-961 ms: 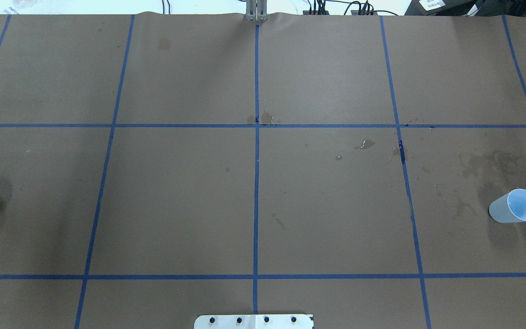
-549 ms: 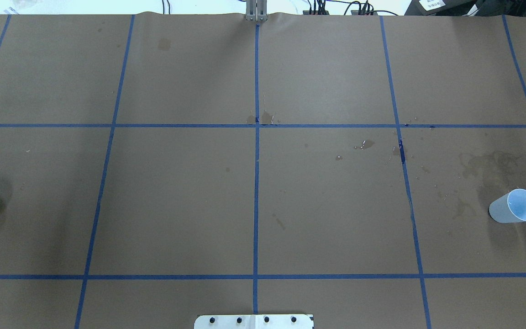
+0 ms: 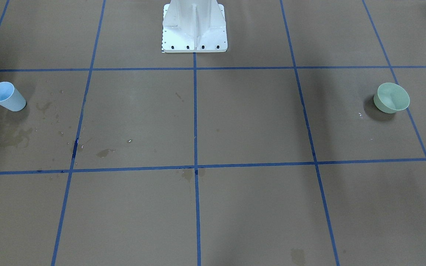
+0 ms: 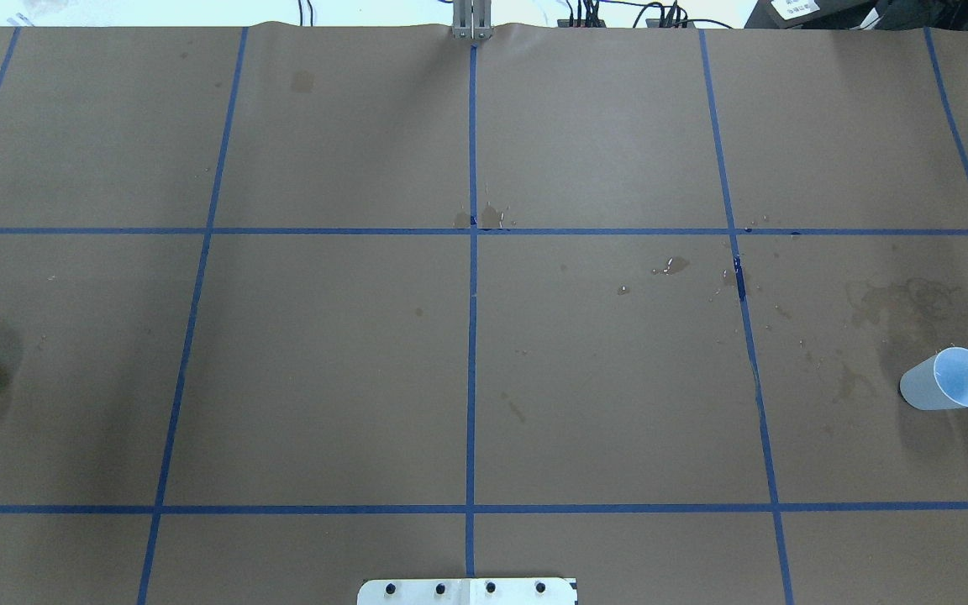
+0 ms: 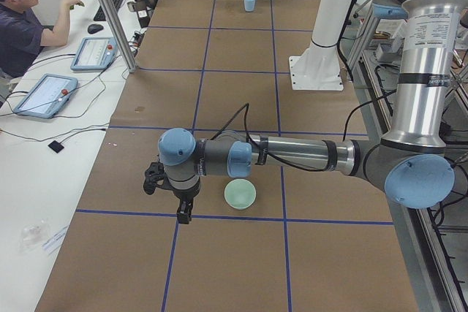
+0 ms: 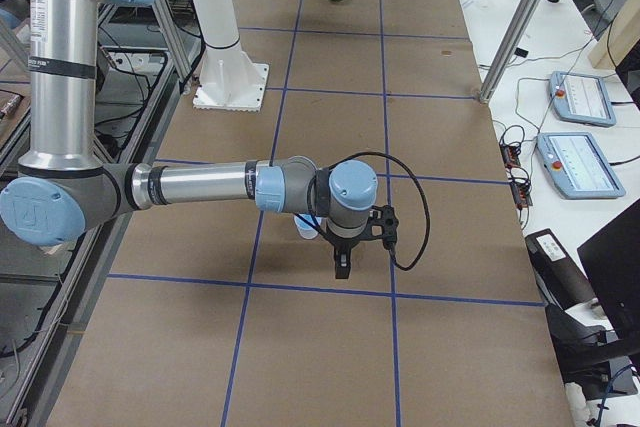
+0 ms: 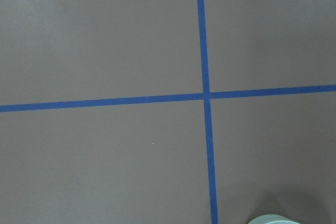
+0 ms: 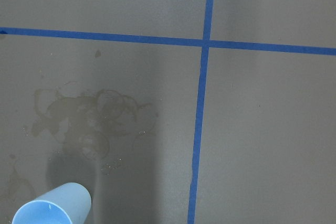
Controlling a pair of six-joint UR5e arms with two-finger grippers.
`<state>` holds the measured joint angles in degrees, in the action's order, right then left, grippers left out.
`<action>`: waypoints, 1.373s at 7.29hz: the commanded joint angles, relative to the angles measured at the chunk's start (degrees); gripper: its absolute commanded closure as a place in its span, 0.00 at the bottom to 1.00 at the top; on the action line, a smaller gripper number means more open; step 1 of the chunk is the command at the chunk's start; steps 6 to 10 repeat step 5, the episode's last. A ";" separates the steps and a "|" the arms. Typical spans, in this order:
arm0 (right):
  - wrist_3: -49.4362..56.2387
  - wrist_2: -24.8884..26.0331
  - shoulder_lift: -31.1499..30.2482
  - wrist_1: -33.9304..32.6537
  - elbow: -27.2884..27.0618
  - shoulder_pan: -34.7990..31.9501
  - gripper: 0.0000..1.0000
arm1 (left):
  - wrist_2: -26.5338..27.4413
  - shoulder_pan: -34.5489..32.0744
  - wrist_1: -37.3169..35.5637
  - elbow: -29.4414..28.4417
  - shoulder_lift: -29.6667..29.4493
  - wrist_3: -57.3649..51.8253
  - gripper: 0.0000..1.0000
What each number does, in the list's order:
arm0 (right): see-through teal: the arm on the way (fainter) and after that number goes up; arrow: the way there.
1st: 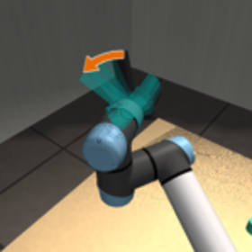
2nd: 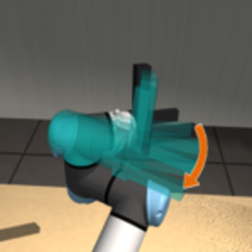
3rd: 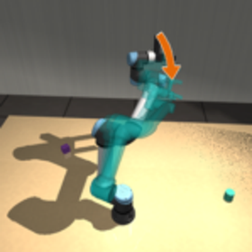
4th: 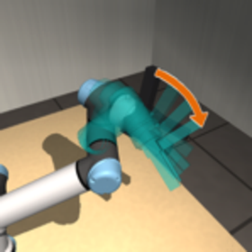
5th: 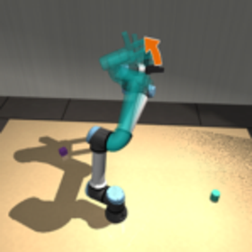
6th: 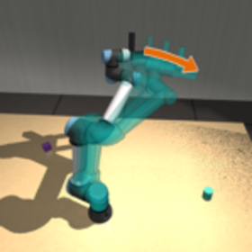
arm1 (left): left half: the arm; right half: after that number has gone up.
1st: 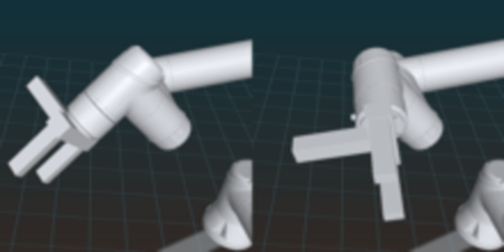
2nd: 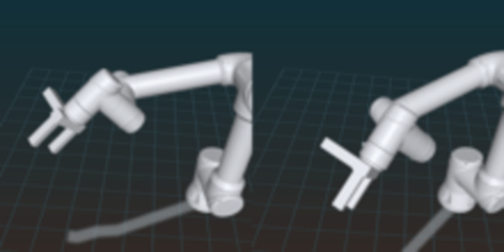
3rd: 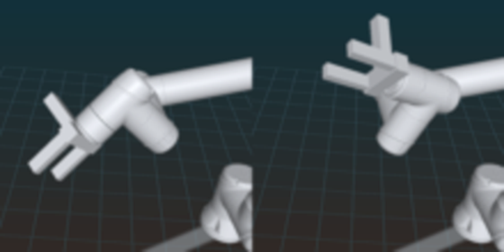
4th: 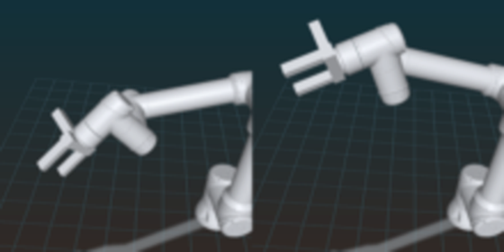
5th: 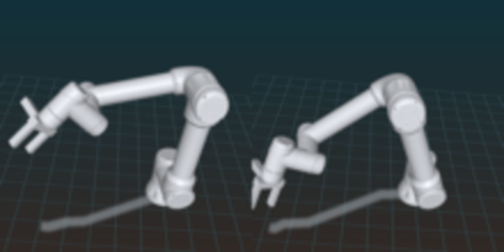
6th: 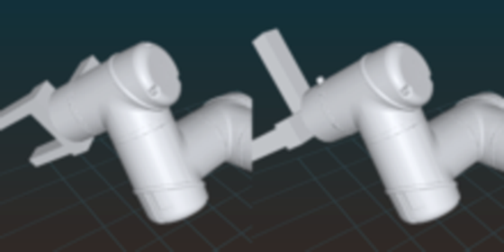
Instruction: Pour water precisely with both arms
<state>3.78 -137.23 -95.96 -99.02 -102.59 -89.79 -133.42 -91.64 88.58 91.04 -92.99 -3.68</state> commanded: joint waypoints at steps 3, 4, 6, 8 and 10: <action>0.00 0.48 0.16 -0.74 -0.16 0.05 0.00 | 0.26 0.06 -0.25 1.24 0.00 0.08 0.00; 0.00 0.48 0.16 -0.74 -0.25 0.05 0.00 | 0.26 -0.03 -0.16 1.24 0.00 0.08 0.00; 0.00 0.39 0.16 -0.74 -0.51 -0.12 0.00 | 0.26 0.06 -0.16 1.24 0.00 0.08 0.00; 0.00 0.39 0.16 -0.74 -0.51 -0.12 0.00 | 0.26 0.06 -0.16 1.24 0.00 0.08 0.00; 0.00 0.39 0.16 -0.74 -0.51 -0.12 0.00 | 0.26 0.06 -0.16 1.24 0.00 0.08 0.00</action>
